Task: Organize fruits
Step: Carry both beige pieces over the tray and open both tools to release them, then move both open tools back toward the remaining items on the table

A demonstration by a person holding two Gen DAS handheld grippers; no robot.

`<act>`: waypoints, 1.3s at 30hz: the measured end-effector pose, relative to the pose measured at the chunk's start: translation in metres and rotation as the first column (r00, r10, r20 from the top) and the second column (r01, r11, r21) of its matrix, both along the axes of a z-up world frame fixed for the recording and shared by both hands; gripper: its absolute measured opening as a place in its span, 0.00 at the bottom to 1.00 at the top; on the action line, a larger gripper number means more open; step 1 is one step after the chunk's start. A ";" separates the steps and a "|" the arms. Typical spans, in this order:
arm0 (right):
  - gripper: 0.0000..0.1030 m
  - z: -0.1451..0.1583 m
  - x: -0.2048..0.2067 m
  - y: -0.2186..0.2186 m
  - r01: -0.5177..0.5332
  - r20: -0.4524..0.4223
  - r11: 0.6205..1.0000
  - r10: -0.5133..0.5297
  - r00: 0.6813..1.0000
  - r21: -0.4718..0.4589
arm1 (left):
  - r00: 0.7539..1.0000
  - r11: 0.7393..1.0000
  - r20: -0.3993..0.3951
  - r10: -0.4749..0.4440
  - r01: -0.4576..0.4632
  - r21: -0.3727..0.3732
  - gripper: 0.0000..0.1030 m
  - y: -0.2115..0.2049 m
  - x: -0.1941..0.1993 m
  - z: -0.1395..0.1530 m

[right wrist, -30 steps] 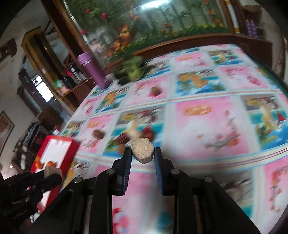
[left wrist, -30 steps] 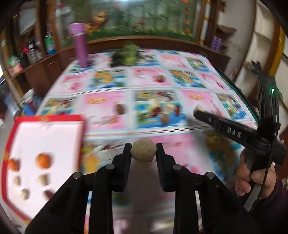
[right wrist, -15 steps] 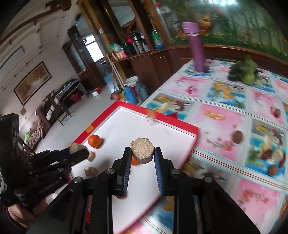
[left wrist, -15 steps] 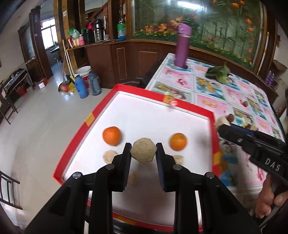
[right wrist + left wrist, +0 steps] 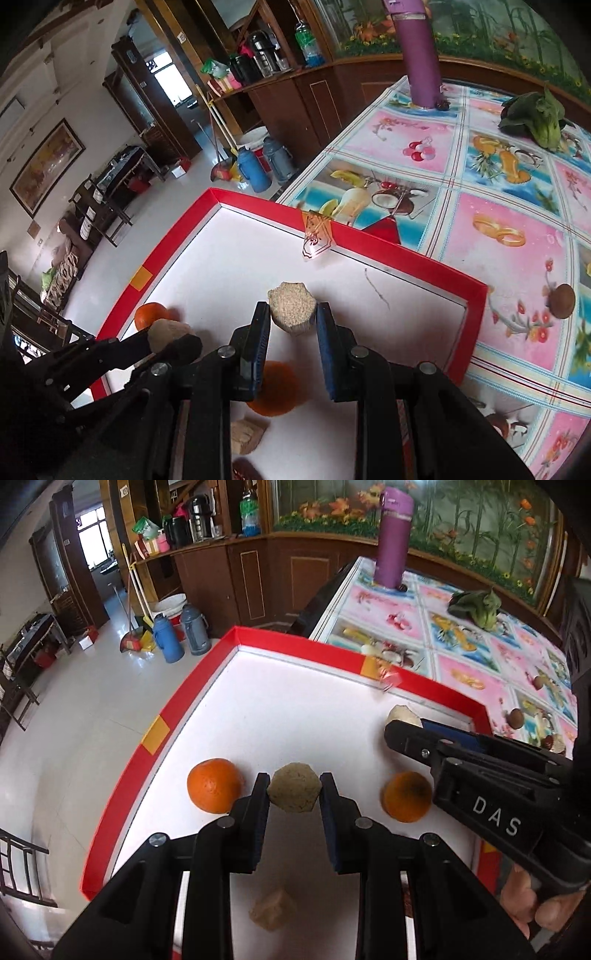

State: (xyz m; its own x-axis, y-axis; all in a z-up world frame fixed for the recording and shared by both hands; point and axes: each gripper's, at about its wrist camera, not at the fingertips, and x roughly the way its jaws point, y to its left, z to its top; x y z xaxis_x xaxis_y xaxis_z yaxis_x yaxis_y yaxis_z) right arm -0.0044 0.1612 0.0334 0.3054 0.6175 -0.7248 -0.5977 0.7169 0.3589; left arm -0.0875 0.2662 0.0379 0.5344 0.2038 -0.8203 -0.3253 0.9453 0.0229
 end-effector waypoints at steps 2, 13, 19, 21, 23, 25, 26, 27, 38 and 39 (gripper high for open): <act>0.23 -0.002 0.001 0.003 -0.005 -0.023 1.000 0.005 1.000 -0.002 | 1.000 1.000 -0.015 0.008 -0.008 0.009 0.28 0.002 0.003 -0.004; 0.40 0.002 -0.002 -0.009 0.006 -0.056 1.000 -0.006 0.998 0.011 | 0.999 0.999 -0.027 0.036 -0.036 0.004 0.54 0.003 0.001 -0.002; 0.43 0.022 -0.002 -0.050 0.059 -0.016 0.995 -0.058 0.998 0.083 | 0.998 0.998 0.056 0.037 -0.039 0.045 0.62 -0.014 -0.015 0.023; 0.43 0.026 -0.002 -0.065 0.078 -0.010 0.992 -0.077 0.997 0.097 | 0.997 0.999 0.077 0.012 -0.016 0.048 0.64 -0.025 -0.018 0.030; 0.43 0.030 -0.002 -0.082 0.096 -0.008 0.989 -0.096 0.995 0.114 | 0.996 0.999 0.088 -0.022 0.018 0.047 0.66 -0.038 -0.019 0.036; 0.43 0.034 -0.003 -0.103 0.120 0.006 0.985 -0.122 0.993 0.120 | 0.993 0.997 0.102 -0.061 0.056 0.050 0.67 -0.054 -0.021 0.042; 0.43 0.036 -0.004 -0.114 0.132 0.013 0.984 -0.135 0.991 0.121 | 0.991 0.996 0.106 -0.078 0.073 0.051 0.68 -0.061 -0.021 0.044; 0.43 0.037 -0.004 -0.125 0.147 0.018 0.981 -0.151 0.988 0.123 | 0.989 0.994 0.109 -0.100 0.095 0.051 0.69 -0.069 -0.021 0.046; 0.43 0.023 0.012 -0.279 0.404 0.054 0.912 -0.407 0.912 0.065 | 0.953 0.955 0.067 -0.297 0.296 0.029 0.70 -0.156 -0.009 0.040; 0.43 0.018 0.016 -0.288 0.427 0.054 0.903 -0.429 0.902 0.052 | 0.950 0.951 0.059 -0.308 0.307 0.028 0.70 -0.162 -0.008 0.038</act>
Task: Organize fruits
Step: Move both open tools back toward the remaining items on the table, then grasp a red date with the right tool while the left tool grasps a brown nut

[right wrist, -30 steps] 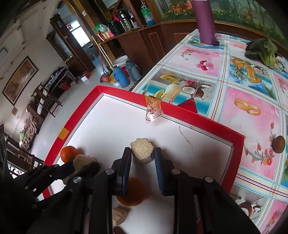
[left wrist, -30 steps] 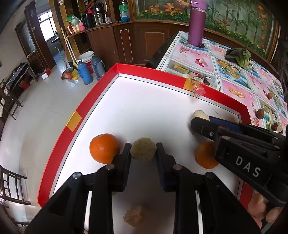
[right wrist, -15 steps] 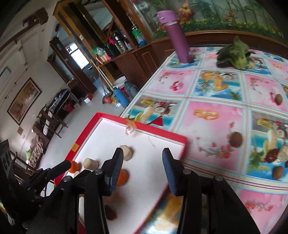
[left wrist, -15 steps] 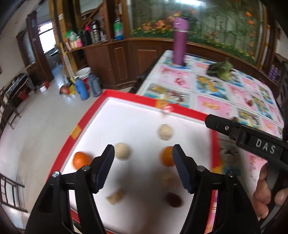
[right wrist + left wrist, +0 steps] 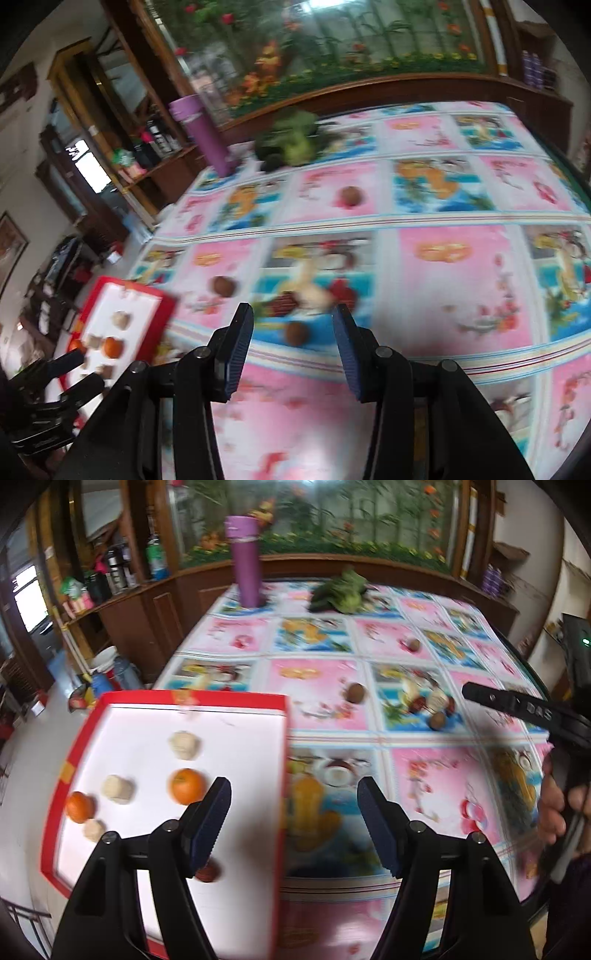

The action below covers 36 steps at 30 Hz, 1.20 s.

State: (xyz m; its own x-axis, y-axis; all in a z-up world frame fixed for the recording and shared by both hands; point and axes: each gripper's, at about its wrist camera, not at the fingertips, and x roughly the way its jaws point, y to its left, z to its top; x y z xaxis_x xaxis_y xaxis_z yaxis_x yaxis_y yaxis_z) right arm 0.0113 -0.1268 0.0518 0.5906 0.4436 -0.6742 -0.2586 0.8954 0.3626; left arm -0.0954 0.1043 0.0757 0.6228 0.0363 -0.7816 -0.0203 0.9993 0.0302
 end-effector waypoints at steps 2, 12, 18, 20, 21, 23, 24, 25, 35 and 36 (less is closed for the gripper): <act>0.43 -0.013 0.010 -0.013 0.025 -0.038 1.000 -0.025 0.999 -0.002 | 1.000 1.000 -0.018 -0.021 0.021 -0.004 0.70 -0.011 0.003 -0.004; 0.30 -0.037 0.033 0.003 -0.036 -0.081 0.993 0.027 0.996 -0.108 | 0.995 0.997 -0.067 -0.072 0.073 0.001 0.70 -0.047 0.014 -0.012; 0.30 -0.040 0.033 0.008 -0.067 -0.036 0.984 0.062 0.997 -0.163 | 0.991 0.995 -0.089 -0.098 0.096 -0.017 0.70 -0.063 0.023 -0.014; 0.21 -0.040 0.032 0.012 -0.071 -0.010 0.972 0.070 0.997 -0.225 | 0.990 0.994 -0.089 -0.108 0.107 -0.022 0.70 -0.069 0.027 -0.013; 0.15 -0.040 0.032 0.013 -0.070 -0.003 0.967 0.071 0.997 -0.247 | 0.989 0.993 -0.089 -0.114 0.112 -0.026 0.70 -0.073 0.029 -0.013; 0.12 -0.040 0.033 0.010 -0.074 -0.006 0.966 0.075 0.997 -0.248 | 0.988 0.992 -0.087 -0.126 0.123 -0.033 0.70 -0.080 0.034 -0.012; 0.12 -0.039 0.036 0.003 -0.064 -0.023 0.974 0.061 0.998 -0.217 | 0.987 0.991 -0.086 -0.134 0.131 -0.039 0.70 -0.084 0.038 -0.013; 0.12 -0.039 0.038 -0.003 -0.049 -0.037 0.980 0.043 0.998 -0.195 | 0.986 0.989 -0.090 -0.141 0.137 -0.048 0.70 -0.088 0.042 -0.014; 0.12 -0.038 0.052 -0.071 0.126 -0.154 0.992 -0.121 0.981 0.022 | 0.976 0.981 -0.132 -0.173 0.158 -0.115 0.61 -0.127 0.087 -0.037; 0.12 -0.037 0.052 -0.072 0.132 -0.152 0.991 -0.126 0.980 0.029 | 0.976 0.980 -0.133 -0.173 0.158 -0.120 0.56 -0.129 0.090 -0.039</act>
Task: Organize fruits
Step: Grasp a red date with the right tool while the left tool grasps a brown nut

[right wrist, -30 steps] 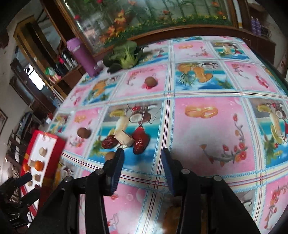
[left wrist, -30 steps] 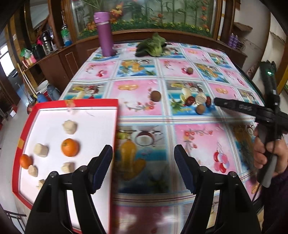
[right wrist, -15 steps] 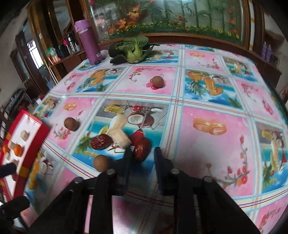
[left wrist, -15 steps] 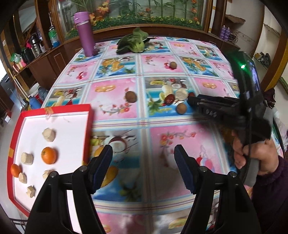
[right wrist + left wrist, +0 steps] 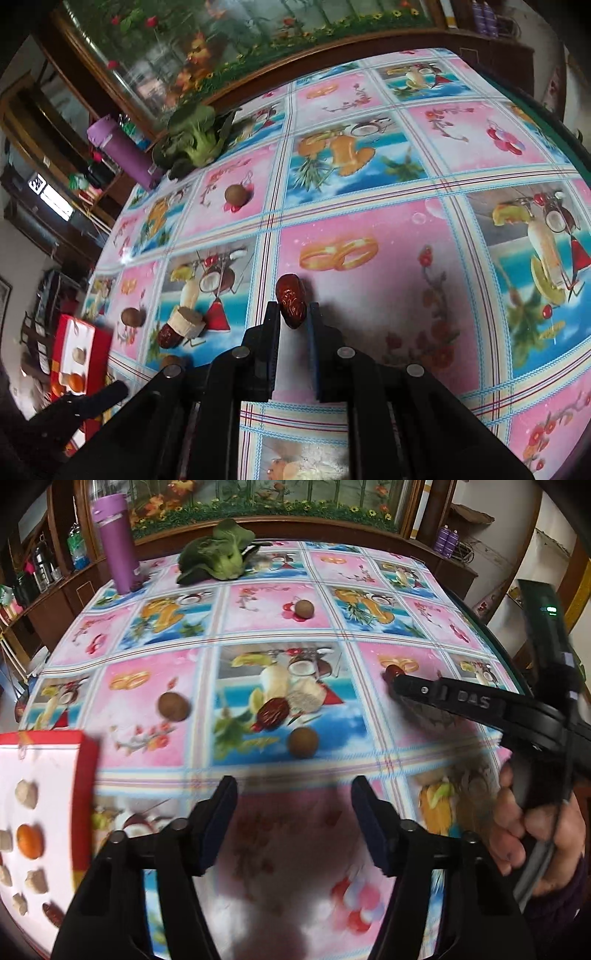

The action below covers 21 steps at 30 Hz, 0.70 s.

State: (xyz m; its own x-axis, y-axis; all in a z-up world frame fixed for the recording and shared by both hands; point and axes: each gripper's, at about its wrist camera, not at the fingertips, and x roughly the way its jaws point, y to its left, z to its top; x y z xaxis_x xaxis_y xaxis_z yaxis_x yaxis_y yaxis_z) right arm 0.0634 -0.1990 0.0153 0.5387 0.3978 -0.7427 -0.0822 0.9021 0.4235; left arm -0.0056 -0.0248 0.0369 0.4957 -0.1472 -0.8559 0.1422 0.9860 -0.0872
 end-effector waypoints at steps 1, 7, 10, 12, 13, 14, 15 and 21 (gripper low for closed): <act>0.12 0.002 -0.001 -0.002 0.007 0.005 1.000 -0.007 1.000 0.006 | 1.000 1.000 -0.001 -0.001 0.001 -0.003 0.54 -0.002 0.003 -0.001; 0.12 0.006 -0.001 0.000 -0.004 0.012 0.999 0.003 1.000 0.044 | 1.000 1.000 -0.008 0.002 -0.002 -0.011 0.48 -0.010 0.019 -0.009; 0.12 0.008 -0.001 0.001 -0.002 0.021 0.999 0.001 1.000 0.043 | 1.000 1.000 -0.018 0.003 -0.003 -0.012 0.34 -0.010 0.024 -0.015; 0.12 0.009 -0.001 0.001 -0.005 0.024 0.999 0.004 1.000 0.045 | 1.000 1.000 -0.030 -0.004 0.003 -0.029 0.31 -0.010 0.024 -0.019; 0.12 0.008 0.000 0.001 -0.007 0.023 0.999 0.006 1.000 0.045 | 1.000 1.000 -0.016 -0.005 0.005 -0.022 0.30 -0.010 0.024 -0.019; 0.12 0.008 0.000 0.001 -0.005 0.023 0.999 0.004 1.000 0.045 | 1.000 1.000 -0.012 -0.009 0.009 -0.016 0.26 -0.011 0.023 -0.020; 0.12 0.008 -0.001 0.001 -0.006 0.023 0.999 0.005 1.000 0.047 | 1.000 1.000 -0.008 -0.010 0.010 -0.019 0.23 -0.010 0.023 -0.020; 0.12 0.009 -0.001 0.002 -0.010 0.040 0.999 0.008 0.999 0.048 | 1.000 0.999 -0.005 -0.002 0.002 -0.049 0.21 -0.004 0.022 -0.019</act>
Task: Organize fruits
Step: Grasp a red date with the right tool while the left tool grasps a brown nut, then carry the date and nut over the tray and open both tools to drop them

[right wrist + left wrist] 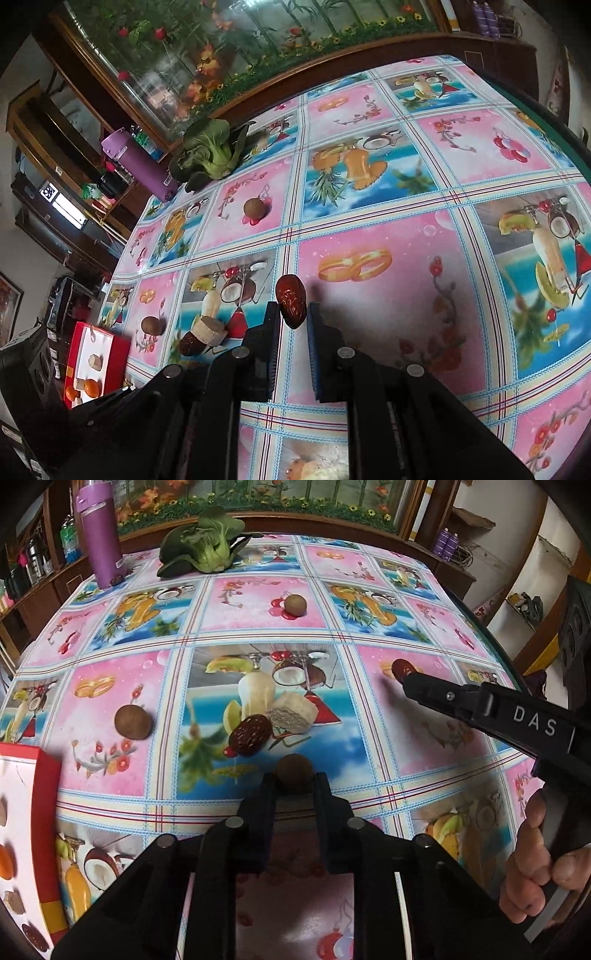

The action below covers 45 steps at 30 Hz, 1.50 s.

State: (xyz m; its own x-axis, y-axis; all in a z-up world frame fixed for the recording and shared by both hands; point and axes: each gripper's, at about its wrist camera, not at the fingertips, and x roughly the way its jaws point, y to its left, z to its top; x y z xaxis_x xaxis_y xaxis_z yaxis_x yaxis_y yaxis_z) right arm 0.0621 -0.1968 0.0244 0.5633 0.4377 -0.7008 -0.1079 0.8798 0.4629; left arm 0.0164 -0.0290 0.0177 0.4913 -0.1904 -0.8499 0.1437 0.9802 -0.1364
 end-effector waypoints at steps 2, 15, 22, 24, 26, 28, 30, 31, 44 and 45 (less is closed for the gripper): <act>0.12 0.002 -0.001 0.000 0.005 0.022 1.000 -0.005 1.000 -0.009 | 1.000 1.000 0.005 0.007 -0.007 -0.015 0.21 0.002 -0.004 0.003; 0.12 0.019 -0.015 0.009 0.011 0.193 1.000 -0.008 0.981 -0.016 | 0.982 0.998 0.183 0.050 -0.042 -0.048 0.21 0.038 -0.087 0.068; 0.12 0.031 -0.046 0.065 -0.120 0.238 0.992 0.123 0.963 -0.028 | 0.946 0.984 0.271 0.177 -0.168 -0.056 0.21 0.112 -0.135 0.095; 0.12 0.035 -0.057 0.094 -0.208 0.222 0.978 0.203 0.954 0.000 | 0.927 0.968 0.282 0.249 -0.243 -0.055 0.21 0.146 -0.149 0.096; 0.12 0.042 -0.070 0.136 -0.310 0.209 0.951 0.300 0.931 0.015 | 0.906 0.948 0.280 0.316 -0.313 -0.057 0.21 0.177 -0.160 0.094; 0.12 0.048 -0.081 0.172 -0.393 0.208 0.919 0.383 0.900 0.007 | 0.876 0.917 0.282 0.393 -0.395 -0.052 0.21 0.211 -0.172 0.091; 0.12 0.055 -0.095 0.214 -0.474 0.209 0.880 0.466 0.860 -0.011 | 0.851 0.890 0.276 0.447 -0.454 -0.039 0.21 0.238 -0.181 0.084; 0.12 0.056 -0.101 0.233 -0.514 0.203 0.858 0.505 0.839 -0.010 | 0.839 0.877 0.273 0.470 -0.480 -0.036 0.22 0.249 -0.184 0.082; 0.12 0.017 -0.142 0.379 -0.685 0.043 0.718 0.694 0.719 -0.123 | 0.819 0.830 0.158 0.551 -0.558 0.003 0.22 0.315 -0.193 0.032; 0.12 0.014 -0.144 0.382 -0.686 0.028 0.715 0.695 0.719 -0.132 | 0.824 0.832 0.145 0.548 -0.555 0.006 0.22 0.317 -0.192 0.029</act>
State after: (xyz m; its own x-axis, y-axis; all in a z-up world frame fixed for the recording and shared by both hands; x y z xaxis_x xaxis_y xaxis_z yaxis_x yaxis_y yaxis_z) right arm -0.0815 0.1848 0.0379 0.1824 0.6513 -0.7366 -0.7330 0.5894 0.3396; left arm -0.1756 0.2880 0.0471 0.6103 0.1837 -0.7706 -0.4094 0.9059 -0.1083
